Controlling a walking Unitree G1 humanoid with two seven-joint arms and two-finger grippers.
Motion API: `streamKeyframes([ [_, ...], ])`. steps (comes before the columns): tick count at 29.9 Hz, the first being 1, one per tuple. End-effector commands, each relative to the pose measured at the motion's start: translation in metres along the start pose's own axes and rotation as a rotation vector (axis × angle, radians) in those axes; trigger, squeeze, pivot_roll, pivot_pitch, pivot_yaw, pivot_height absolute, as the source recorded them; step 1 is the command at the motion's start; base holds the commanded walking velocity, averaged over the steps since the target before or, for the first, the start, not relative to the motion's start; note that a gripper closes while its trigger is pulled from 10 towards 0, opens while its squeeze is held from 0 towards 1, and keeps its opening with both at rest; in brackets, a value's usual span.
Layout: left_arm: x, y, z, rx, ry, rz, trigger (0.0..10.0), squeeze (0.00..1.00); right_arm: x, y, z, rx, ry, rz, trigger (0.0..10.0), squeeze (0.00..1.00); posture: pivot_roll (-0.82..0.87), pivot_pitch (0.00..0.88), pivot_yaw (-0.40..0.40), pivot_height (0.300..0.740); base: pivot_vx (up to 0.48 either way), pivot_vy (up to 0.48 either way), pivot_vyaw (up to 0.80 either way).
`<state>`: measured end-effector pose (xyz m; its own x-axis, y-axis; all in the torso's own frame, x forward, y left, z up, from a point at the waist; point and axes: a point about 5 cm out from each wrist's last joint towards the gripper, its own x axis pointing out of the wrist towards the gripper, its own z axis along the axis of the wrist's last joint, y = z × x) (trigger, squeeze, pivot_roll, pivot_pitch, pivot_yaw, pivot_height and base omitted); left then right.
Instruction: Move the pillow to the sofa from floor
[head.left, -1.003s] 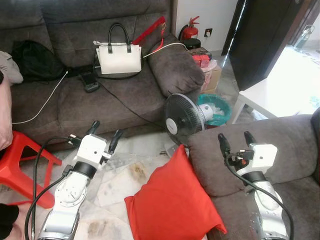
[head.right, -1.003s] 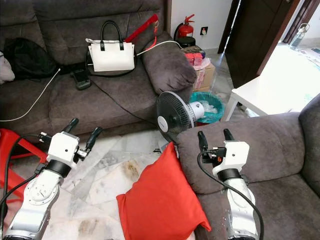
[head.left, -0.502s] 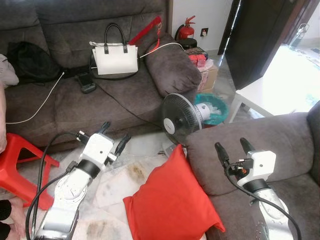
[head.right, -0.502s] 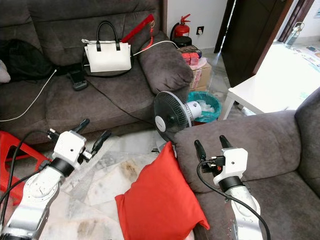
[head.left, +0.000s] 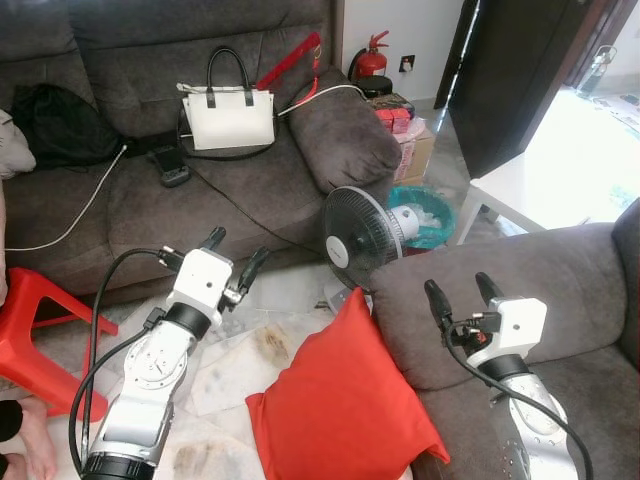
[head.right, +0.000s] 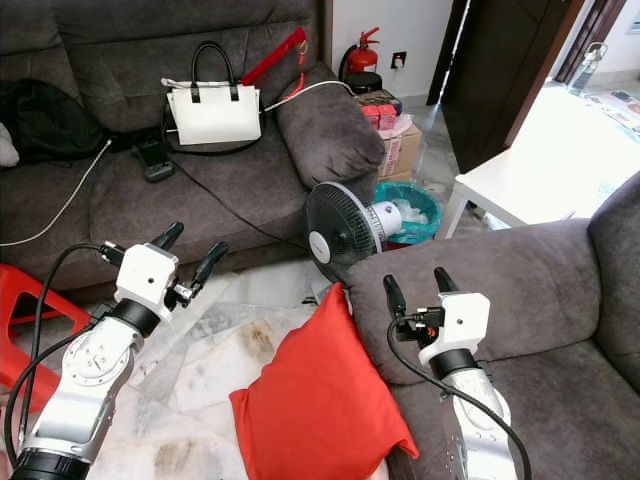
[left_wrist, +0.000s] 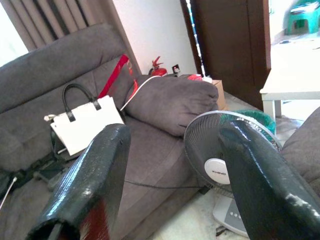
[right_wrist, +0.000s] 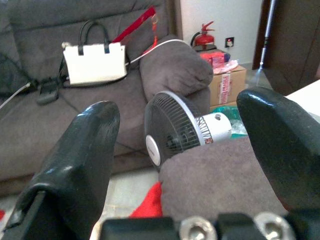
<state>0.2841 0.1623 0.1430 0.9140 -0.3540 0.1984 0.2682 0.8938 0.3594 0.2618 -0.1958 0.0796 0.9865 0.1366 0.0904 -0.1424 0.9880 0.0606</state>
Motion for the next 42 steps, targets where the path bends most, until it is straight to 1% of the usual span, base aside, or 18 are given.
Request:
streamKeyframes([
  [1,-0.004,0.000,-0.005,-0.014,0.032,0.013,10.0,0.00,0.003,0.000,0.002,0.010,-0.010,-0.019,10.0,0.00,0.11,0.072,0.012,0.740,0.000,0.000,0.00],
  [2,-0.005,0.000,-0.007,-0.016,0.041,0.019,10.0,0.00,0.004,0.001,0.001,0.005,-0.003,-0.027,10.0,0.00,0.11,0.070,0.011,0.740,0.000,0.000,0.00],
  [4,-0.005,0.000,-0.011,-0.015,0.059,0.035,10.0,0.00,0.005,-0.004,-0.004,-0.001,0.037,-0.100,10.0,0.00,0.11,0.070,0.012,0.740,0.000,0.000,0.00],
  [5,-0.005,-0.002,-0.011,-0.024,0.057,0.039,10.0,0.00,0.005,-0.007,-0.004,0.027,0.022,-0.141,10.0,0.00,0.11,0.071,0.012,0.740,0.000,0.000,0.00],
  [6,-0.005,-0.003,-0.010,-0.028,0.055,0.039,10.0,0.00,0.005,-0.008,-0.003,0.036,0.014,-0.147,10.0,0.00,0.11,0.071,0.012,0.740,0.000,0.000,0.00],
  [7,-0.003,-0.005,-0.008,-0.030,0.048,0.037,10.0,0.00,0.005,-0.008,-0.003,0.021,0.012,-0.151,10.0,0.00,0.11,0.076,0.013,0.740,0.000,0.000,0.00],
  [10,-0.002,-0.006,-0.007,-0.034,0.042,0.034,10.0,0.00,0.004,-0.007,-0.003,0.016,0.016,-0.143,10.0,0.00,0.11,0.078,0.012,0.740,0.000,0.000,0.00],
  [15,-0.003,-0.008,-0.011,-0.034,0.050,0.029,10.0,0.00,0.004,-0.006,-0.006,0.005,0.030,-0.133,10.0,0.00,0.09,0.076,0.001,0.740,0.000,0.000,0.00],
  [21,-0.001,-0.012,-0.010,-0.041,0.046,0.028,10.0,0.00,0.010,-0.007,-0.002,-0.004,0.019,-0.129,10.0,0.00,0.08,0.053,0.000,0.740,0.000,0.000,0.00],
  [24,0.000,-0.015,-0.011,-0.042,0.046,0.016,10.0,0.00,0.014,-0.009,0.000,-0.028,0.020,-0.134,10.0,0.00,0.08,0.040,-0.003,0.740,0.000,0.000,0.00],
  [28,0.000,-0.016,-0.010,-0.043,0.043,0.015,10.0,0.00,0.016,-0.009,0.000,-0.030,0.022,-0.135,10.0,0.00,0.08,0.035,-0.004,0.740,0.000,0.000,0.00],
  [32,-0.002,-0.016,-0.011,-0.044,0.042,0.012,10.0,0.00,0.016,-0.006,-0.006,-0.049,0.064,-0.123,10.0,0.00,0.08,0.039,-0.001,0.740,0.000,0.000,0.00],
  [38,0.000,-0.015,-0.011,-0.040,0.043,0.007,10.0,0.00,0.016,-0.004,-0.008,-0.049,0.069,-0.124,10.0,0.00,0.08,0.055,0.002,0.706,0.000,0.000,0.00],
  [39,0.000,-0.015,-0.011,-0.040,0.043,0.007,10.0,0.00,0.016,-0.004,-0.008,-0.049,0.069,-0.124,10.0,0.00,0.08,0.055,0.002,0.706,0.000,0.000,0.00],
  [42,0.001,-0.017,-0.011,-0.042,0.043,0.005,10.0,0.00,0.014,-0.005,-0.007,-0.051,0.066,-0.126,10.0,0.00,0.08,0.065,0.002,0.684,0.000,0.000,0.00],
])
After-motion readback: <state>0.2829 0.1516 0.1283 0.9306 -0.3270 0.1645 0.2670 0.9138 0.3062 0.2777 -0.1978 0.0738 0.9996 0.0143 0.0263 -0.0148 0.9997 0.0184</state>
